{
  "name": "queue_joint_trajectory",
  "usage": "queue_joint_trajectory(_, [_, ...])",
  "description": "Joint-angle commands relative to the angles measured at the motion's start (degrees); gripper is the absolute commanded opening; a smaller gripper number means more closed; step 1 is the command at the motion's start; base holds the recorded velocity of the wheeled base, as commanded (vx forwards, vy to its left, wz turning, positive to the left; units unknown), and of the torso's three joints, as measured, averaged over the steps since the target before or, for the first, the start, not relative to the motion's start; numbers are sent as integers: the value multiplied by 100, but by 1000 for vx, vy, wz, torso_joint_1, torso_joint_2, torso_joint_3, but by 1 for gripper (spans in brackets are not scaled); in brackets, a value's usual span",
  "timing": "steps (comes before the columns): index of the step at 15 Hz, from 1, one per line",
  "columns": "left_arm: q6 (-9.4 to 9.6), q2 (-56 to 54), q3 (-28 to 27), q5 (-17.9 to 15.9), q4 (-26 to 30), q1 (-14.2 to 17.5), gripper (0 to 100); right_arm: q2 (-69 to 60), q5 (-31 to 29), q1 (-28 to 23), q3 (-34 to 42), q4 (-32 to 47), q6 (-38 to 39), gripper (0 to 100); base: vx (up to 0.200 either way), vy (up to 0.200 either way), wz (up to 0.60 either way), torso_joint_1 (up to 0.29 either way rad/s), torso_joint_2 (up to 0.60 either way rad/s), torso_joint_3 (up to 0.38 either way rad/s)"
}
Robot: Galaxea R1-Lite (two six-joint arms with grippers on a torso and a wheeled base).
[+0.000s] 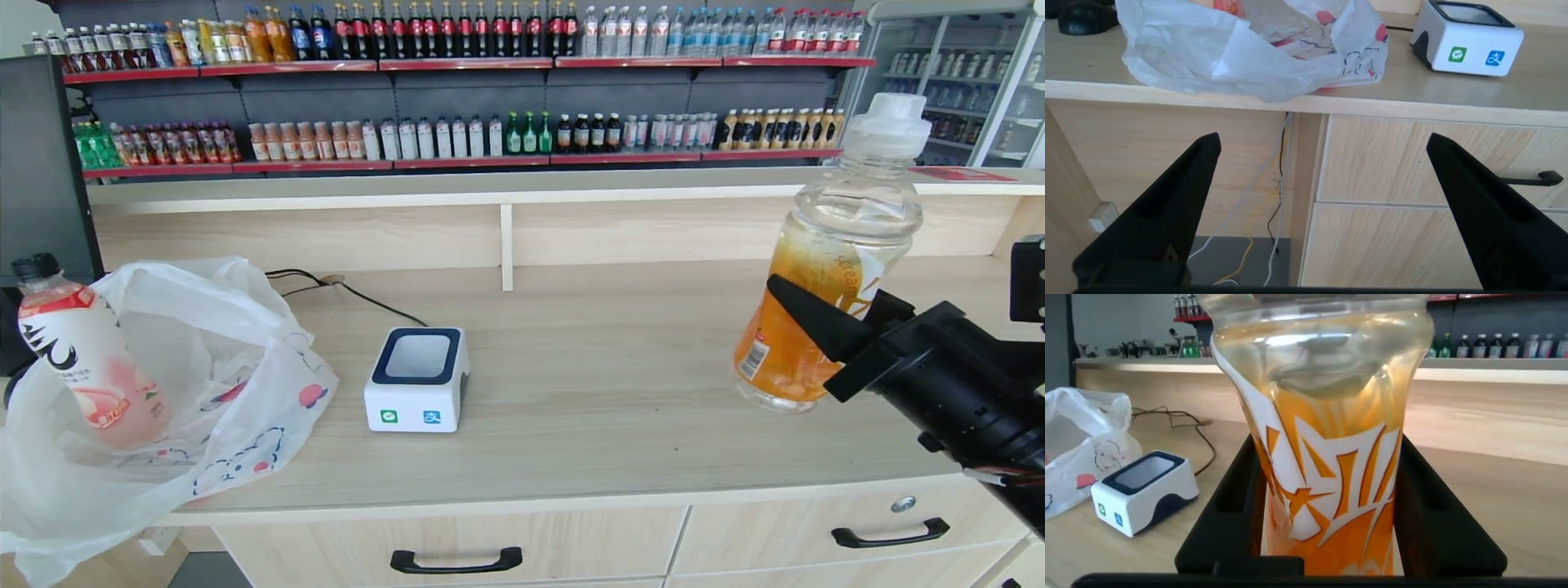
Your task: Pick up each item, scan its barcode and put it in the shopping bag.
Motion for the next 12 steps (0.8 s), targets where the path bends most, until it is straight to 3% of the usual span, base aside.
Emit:
queue_joint_trajectory(1, [-4, -2, 0, 6, -6, 5, 100, -105, 15, -35, -72, -17, -49, 0, -200, 0, 0, 17, 2, -7])
queue_joint_trajectory(8, [-4, -2, 0, 6, -6, 5, 100, -132, -82, -9, -327, -17, -40, 0, 0, 0, 0, 0, 0, 0])
queue_joint_trajectory(12, [-4, -2, 0, 6, -6, 5, 100, -132, -134, 0, -239, -17, -40, 0, 0, 200, 0, -4, 1, 2])
